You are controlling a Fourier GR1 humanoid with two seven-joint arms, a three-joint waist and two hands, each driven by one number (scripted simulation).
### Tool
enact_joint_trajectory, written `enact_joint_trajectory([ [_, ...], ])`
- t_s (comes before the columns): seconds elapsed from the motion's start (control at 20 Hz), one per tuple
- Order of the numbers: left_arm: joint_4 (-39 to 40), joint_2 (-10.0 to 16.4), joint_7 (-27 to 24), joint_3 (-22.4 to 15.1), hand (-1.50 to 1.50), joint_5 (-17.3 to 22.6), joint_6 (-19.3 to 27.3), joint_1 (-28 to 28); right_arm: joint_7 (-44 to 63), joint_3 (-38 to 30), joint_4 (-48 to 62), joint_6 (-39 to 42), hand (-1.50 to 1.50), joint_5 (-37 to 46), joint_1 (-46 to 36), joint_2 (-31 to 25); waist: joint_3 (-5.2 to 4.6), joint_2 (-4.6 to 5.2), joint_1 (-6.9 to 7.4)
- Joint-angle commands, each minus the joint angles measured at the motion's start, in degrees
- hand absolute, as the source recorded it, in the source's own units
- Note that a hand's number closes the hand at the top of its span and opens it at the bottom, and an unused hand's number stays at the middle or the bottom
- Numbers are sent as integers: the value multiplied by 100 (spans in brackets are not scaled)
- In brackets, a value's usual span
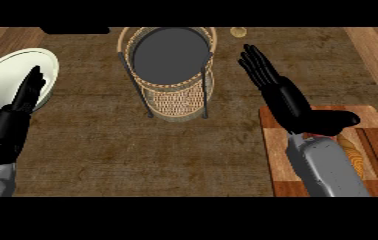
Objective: Pick the croissant from the cutting board and place it in the tiered basket
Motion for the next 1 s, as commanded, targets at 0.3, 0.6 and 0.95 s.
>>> enact_joint_trajectory([
  [0.3, 61, -971, 240, -686, 0, 577, -364, 273, 778, -1336, 1556, -2623, -150, 1828, 801, -1321, -309, 298, -637],
  [0.6, 662, -1664, 290, -1206, 0, 571, -550, -252, -311, -1715, 2019, -4473, -150, 2057, 682, -63, -173, 90, -168],
  [0.95, 758, -1550, 122, -1040, 0, 629, -668, 6, 2796, -587, 1381, -4262, -150, 4022, 621, -1509, -235, 11, -190],
])
